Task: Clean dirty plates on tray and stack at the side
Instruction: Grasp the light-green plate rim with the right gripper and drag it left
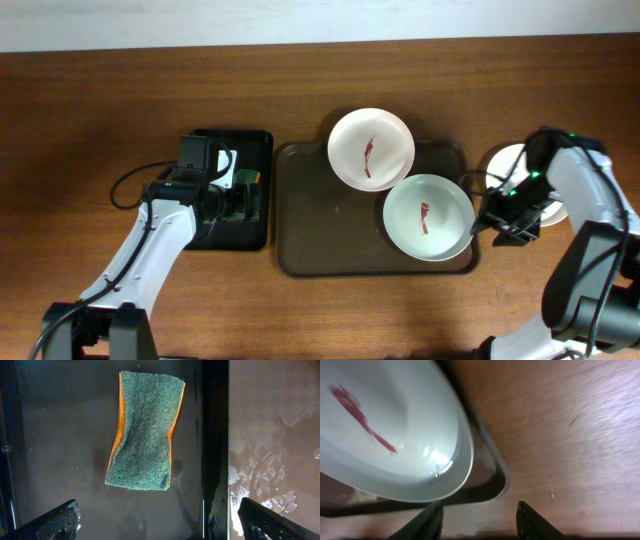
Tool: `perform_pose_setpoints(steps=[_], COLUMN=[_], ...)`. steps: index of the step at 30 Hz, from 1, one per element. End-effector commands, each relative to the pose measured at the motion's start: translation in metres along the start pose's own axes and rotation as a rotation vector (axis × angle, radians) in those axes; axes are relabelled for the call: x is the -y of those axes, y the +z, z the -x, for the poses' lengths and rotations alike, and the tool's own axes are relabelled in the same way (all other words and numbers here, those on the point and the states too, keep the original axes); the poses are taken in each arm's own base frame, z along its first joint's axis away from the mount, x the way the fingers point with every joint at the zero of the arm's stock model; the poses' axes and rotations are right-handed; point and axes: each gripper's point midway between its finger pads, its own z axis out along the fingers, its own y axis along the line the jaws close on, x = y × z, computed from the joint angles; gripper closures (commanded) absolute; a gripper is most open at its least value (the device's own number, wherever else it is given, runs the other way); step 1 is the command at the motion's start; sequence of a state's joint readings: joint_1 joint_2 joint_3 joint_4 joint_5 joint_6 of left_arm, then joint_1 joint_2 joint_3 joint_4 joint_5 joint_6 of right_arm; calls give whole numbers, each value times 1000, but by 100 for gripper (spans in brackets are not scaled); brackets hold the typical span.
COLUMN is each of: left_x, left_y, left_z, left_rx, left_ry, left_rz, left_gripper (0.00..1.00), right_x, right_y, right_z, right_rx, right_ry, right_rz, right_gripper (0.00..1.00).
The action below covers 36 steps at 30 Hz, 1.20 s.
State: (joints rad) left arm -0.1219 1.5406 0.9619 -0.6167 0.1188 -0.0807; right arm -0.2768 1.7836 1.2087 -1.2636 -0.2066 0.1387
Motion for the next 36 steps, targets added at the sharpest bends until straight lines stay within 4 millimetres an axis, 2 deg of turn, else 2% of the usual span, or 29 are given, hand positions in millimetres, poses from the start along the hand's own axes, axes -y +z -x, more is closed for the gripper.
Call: perform_pose_setpoints(steps=[1, 2, 6, 11, 17, 18, 20, 21, 23, 30, 36], left_x=[0, 0, 0, 0, 0, 0, 0, 0, 0, 0, 0], left_y=[-5, -5, -5, -5, -5, -5, -5, -5, -5, -5, -5], left_z=[8, 8, 8, 7, 8, 8, 8, 8, 8, 8, 8], left_rx=[26, 26, 25, 25, 25, 25, 25, 25, 25, 25, 26], left_ry=[-10, -10, -10, -10, -10, -10, -10, -10, -10, -10, -10], left_rz=[2, 2, 2, 2, 2, 2, 2, 2, 2, 2, 2], left_gripper=[1, 1, 1, 0, 1, 1, 1, 1, 1, 1, 1], right_x=[-3, -4, -11, -16, -12, -11, -10, -10, -11, -10, -20], right_y=[17, 22, 36, 47, 69, 72, 76, 76, 76, 73, 49], right_z=[-11, -12, -8, -6, -14, -14, -13, -13, -12, -17, -21], right_rx=[-25, -26, 5, 22, 17, 21, 29, 31, 35, 19, 99], right_ry=[-10, -7, -28, -51, -31, -29, -30, -31, -32, -38, -84], right_rz=[-56, -60, -59, -61, -70, -68, -66, -65, -64, -69, -51], right_gripper=[55, 56, 73, 74, 74, 76, 85, 92, 96, 96, 96])
